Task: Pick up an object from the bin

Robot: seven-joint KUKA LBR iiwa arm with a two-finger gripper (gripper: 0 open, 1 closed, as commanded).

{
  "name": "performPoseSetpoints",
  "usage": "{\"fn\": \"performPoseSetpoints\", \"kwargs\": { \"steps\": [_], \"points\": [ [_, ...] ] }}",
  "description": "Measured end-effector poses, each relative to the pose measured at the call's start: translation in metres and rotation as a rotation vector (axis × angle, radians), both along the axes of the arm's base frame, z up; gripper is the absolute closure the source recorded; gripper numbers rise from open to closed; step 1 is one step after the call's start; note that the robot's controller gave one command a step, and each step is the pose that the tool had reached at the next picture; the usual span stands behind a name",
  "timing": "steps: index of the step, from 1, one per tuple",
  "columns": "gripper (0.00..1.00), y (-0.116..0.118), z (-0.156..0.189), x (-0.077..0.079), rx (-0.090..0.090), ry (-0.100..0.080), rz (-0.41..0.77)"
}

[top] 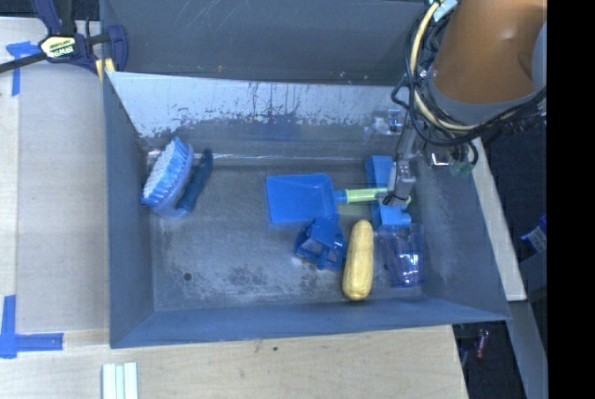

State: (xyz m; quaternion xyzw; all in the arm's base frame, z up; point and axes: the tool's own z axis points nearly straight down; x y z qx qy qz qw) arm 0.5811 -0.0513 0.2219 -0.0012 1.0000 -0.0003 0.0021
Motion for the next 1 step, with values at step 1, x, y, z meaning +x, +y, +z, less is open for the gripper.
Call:
{"fn": "performPoseSetpoints", "kwargs": {
  "steps": [1],
  "points": [
    [0.00, -0.0330, -0.0321, 0.0067, -0.001, -0.001, -0.012]
  ]
}}
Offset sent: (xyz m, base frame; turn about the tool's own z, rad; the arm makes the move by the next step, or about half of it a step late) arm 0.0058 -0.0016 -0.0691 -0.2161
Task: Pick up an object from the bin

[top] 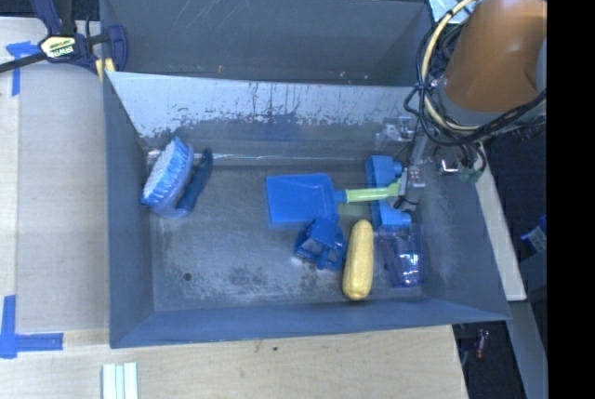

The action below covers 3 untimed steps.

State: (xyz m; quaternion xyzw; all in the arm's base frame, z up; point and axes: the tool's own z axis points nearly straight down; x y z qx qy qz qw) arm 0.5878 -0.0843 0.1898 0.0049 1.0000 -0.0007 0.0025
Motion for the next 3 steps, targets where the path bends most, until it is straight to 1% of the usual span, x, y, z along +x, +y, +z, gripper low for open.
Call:
{"fn": "performPoseSetpoints", "kwargs": {
  "steps": [1, 2, 3],
  "points": [
    [0.00, 0.031, -0.037, -0.001, 0.002, -0.003, 0.224],
    [0.00, 0.000, -0.071, -0.004, 0.000, -0.003, -0.007],
    [0.00, 0.020, -0.089, 0.003, 0.002, -0.007, 0.157]
  ]
}}
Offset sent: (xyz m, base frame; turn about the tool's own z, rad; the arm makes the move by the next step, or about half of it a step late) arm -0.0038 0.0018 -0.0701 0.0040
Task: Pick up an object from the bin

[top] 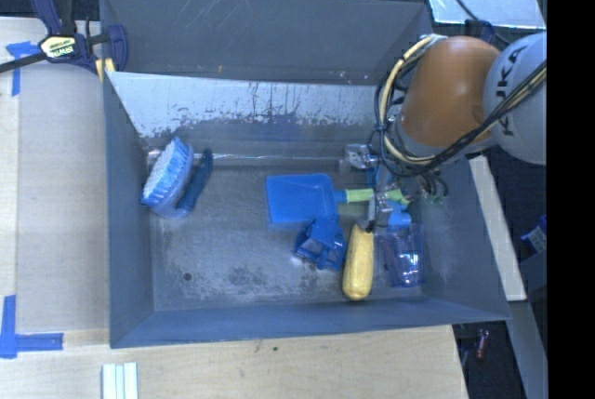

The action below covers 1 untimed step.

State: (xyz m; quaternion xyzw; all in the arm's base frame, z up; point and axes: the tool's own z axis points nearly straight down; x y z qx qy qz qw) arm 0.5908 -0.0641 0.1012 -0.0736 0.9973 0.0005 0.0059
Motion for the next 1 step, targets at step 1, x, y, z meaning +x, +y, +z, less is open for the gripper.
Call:
{"fn": "performPoseSetpoints", "kwargs": {
  "steps": [1],
  "points": [
    [0.00, 0.0113, -0.0111, 0.0063, -0.003, -0.001, -0.036]
  ]
}}
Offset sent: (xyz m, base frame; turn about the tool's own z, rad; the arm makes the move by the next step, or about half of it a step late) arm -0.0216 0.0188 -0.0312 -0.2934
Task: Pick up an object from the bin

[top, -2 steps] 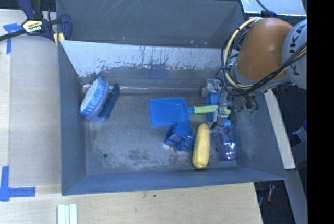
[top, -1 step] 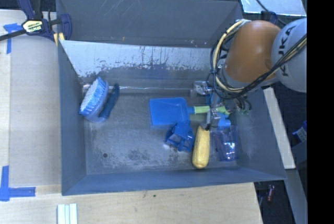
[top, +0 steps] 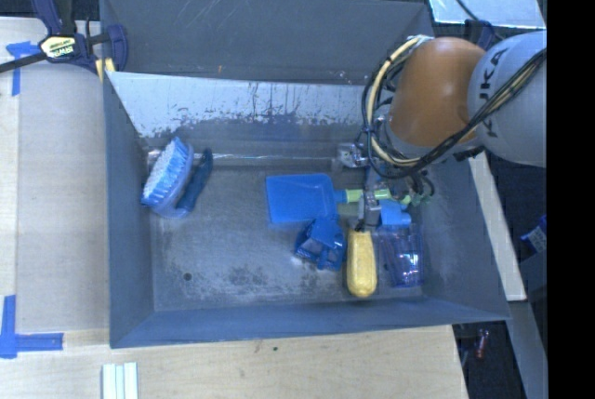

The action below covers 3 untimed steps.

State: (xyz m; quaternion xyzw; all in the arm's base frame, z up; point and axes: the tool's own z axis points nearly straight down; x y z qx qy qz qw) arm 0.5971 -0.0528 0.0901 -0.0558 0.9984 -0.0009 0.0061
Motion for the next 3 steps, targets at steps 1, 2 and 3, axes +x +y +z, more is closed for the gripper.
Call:
{"fn": "performPoseSetpoints", "kwargs": {
  "steps": [1, 2, 3],
  "points": [
    [0.00, 0.007, -0.014, -0.021, -0.005, -0.012, 0.324],
    [0.00, -0.017, -0.018, 0.002, 0.002, -0.010, -0.054],
    [0.00, 0.056, -0.019, -0.024, -0.003, -0.014, 0.289]
  ]
}}
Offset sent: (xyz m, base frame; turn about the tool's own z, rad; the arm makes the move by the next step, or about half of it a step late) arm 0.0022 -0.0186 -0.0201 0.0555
